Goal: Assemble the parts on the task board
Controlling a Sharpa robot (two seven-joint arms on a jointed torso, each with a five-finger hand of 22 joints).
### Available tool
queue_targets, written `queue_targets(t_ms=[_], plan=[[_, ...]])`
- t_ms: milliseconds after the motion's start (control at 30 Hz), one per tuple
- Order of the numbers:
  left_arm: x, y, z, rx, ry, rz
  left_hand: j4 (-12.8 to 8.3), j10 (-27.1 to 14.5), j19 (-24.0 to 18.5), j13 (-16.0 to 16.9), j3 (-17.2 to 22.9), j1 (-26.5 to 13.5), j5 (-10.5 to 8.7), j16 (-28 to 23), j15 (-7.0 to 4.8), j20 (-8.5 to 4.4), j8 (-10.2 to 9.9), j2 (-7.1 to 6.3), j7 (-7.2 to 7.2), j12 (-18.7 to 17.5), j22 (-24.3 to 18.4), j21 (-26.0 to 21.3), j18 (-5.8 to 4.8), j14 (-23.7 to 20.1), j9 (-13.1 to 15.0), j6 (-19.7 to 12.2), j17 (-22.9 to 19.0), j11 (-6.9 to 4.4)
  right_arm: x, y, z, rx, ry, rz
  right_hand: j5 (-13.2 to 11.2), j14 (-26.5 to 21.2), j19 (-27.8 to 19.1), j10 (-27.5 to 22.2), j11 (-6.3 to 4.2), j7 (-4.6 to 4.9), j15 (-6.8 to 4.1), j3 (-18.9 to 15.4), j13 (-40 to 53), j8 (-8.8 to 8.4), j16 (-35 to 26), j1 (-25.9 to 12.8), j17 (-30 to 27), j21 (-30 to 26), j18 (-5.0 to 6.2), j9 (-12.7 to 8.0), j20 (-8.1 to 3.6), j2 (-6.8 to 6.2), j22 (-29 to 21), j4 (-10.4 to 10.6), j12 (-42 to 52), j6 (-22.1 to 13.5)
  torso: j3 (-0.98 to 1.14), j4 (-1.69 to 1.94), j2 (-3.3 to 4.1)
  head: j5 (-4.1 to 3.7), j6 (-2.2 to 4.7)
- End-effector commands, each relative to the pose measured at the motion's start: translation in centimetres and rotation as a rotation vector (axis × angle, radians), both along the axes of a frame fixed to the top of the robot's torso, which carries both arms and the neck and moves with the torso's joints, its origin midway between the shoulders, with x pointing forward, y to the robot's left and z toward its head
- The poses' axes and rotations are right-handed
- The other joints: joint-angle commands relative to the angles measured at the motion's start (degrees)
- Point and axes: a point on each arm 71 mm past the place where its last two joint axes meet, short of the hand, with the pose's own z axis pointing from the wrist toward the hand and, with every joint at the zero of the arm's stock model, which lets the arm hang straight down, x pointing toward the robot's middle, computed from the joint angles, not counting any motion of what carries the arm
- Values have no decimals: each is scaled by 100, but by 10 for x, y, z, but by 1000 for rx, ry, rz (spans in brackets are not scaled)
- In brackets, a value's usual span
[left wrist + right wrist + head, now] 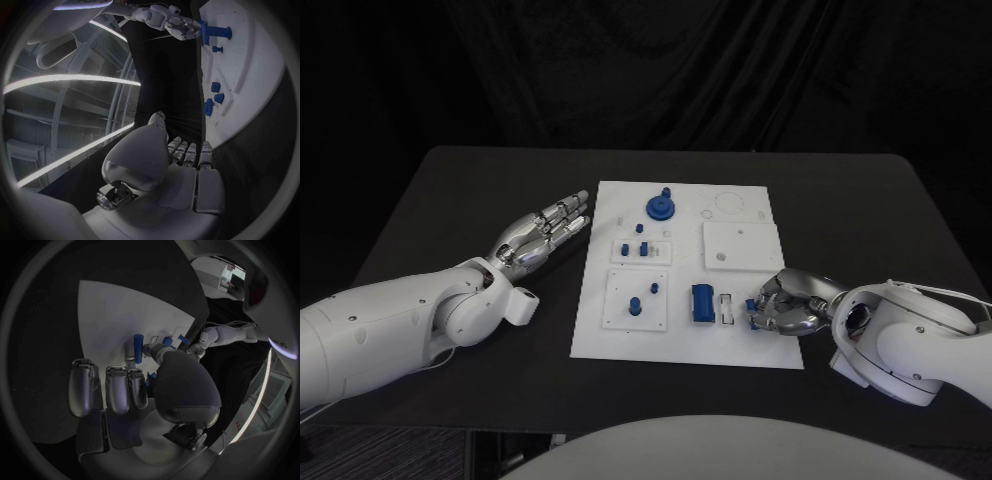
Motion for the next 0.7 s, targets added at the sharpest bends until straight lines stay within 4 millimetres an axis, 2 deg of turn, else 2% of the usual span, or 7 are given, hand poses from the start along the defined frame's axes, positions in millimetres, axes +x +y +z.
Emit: queue_targets(t_ms=[33,267,500,567,700], plan=[[-1,-2,4,-44,-47,-12,1,13,-11,2,29,55,23,-21,25,49,-10,-15,34,-1,1,14,21,-3,-6,13,-6,45,-1,2,2,180,94,-120,54,427,388,588,6,-16,2,798,1508,30,40,-101,504,14,17,61,20,19,1249,-750,16,30,-4,-3,-4,14,0],[-1,-2,4,-44,-46,-12,-1,10,-11,2,32,60,24,-21,30,56,-11,-15,40,-2,1,14,23,-3,-7,5,-6,51,2,6,1,231,134,-153,98,425,389,588,8,-13,2,808,1508,25,40,-194,493,16,17,100,18,46,1249,-743,16,-8,-15,4,-4,23,0],[-1,-2,4,-44,-46,-12,-3,10,-10,2,31,62,24,-21,32,59,-11,-18,43,-2,1,14,23,-3,-7,5,-6,53,6,8,-1,241,140,-157,120,421,384,588,15,-5,7,786,1508,13,38,-283,478,-1,20,133,21,78,1243,-723,16,-57,-12,6,0,20,0],[-1,-3,4,-44,-46,-13,-3,10,-10,2,31,62,24,-21,32,59,-11,-18,43,-2,1,14,23,-3,-7,5,-6,53,7,9,-2,242,140,-155,293,418,377,588,18,-5,9,717,1508,20,37,-339,468,-18,24,186,25,115,1237,-743,16,-88,-12,9,3,12,0],[-1,-3,4,-45,-45,-15,-3,10,-10,2,31,62,24,-21,32,59,-11,-18,43,-2,1,14,23,-3,-7,5,-6,53,9,11,-2,231,130,-141,293,414,372,588,20,-1,12,672,1508,19,31,-368,447,-33,28,205,25,125,1232,-746,16,-105,-8,2,2,18,0]])
